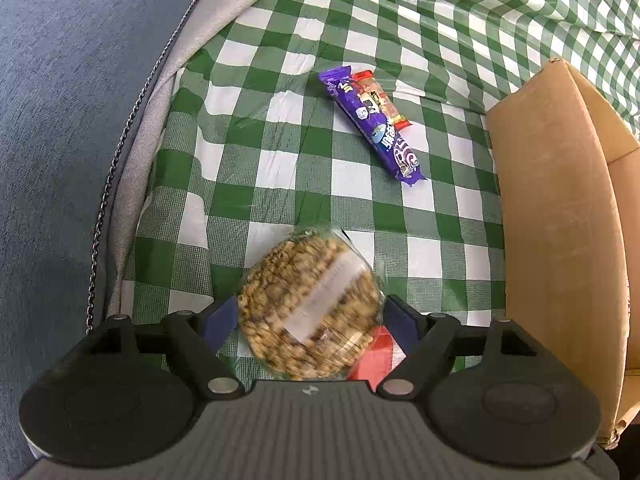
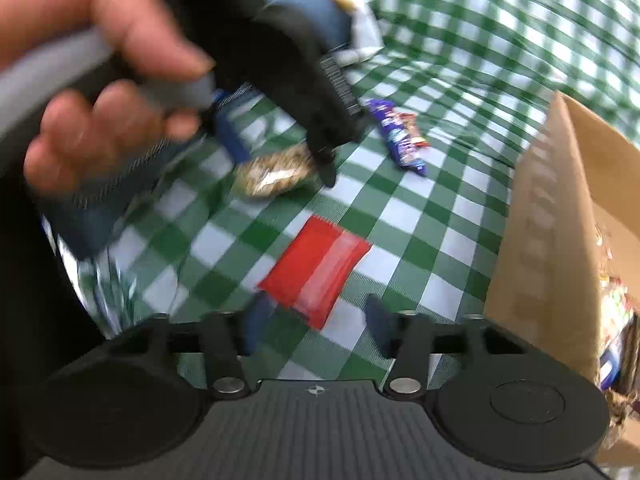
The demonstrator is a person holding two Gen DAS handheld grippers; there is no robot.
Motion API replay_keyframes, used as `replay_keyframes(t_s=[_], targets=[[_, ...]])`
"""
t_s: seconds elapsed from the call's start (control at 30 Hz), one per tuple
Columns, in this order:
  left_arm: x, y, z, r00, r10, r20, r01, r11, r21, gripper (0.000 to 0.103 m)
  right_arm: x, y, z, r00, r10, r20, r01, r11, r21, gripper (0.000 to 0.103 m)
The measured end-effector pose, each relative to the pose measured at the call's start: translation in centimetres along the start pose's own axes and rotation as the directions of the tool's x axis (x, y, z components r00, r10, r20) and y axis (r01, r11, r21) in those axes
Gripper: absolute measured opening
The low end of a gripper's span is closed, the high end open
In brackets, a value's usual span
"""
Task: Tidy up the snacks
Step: 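Grasp the round peanut-cluster bag with the left tool while the right tool grasps the red packet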
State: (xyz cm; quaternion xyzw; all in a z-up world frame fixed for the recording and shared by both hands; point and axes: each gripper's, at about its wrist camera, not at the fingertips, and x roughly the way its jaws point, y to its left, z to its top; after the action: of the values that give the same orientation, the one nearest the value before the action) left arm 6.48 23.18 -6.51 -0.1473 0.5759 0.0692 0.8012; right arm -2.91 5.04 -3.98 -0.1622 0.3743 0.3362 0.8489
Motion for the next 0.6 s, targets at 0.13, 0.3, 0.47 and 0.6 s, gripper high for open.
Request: replay_keyframes(t_s=[0.13,0.3,0.47,0.6], targets=[[0.1,0.1,0.2,1.000,0.000,0.004,0.000,1.000,-0.015,0.086,0.8,-1.3,0.5,1.000,0.012,0.022,-0.014,0.993,0.120,0.063],[0.4,0.3,0.5,1.000,-0.001,-0.012,0.000,1.000,-0.027,0.088,3.2,-1.5,1.1,1.000,0.019,0.006,-0.020,0.978,0.207,0.067],[0.8,-0.2,0.6,1.000,0.028,-0.006,-0.028,1.000,-0.004,0.098,5.2,-1.0,1.6,1.000,0.005,-0.017,-0.001,0.977,0.215,0.068],[1.4,-1.2,0.7,0.998,0.056,-0.006,-0.056,0.997,0.053,0.099,6.2,-0.6,1.8,0.999,-0.014,-0.037,0.021,0.981,0.194,0.070]])
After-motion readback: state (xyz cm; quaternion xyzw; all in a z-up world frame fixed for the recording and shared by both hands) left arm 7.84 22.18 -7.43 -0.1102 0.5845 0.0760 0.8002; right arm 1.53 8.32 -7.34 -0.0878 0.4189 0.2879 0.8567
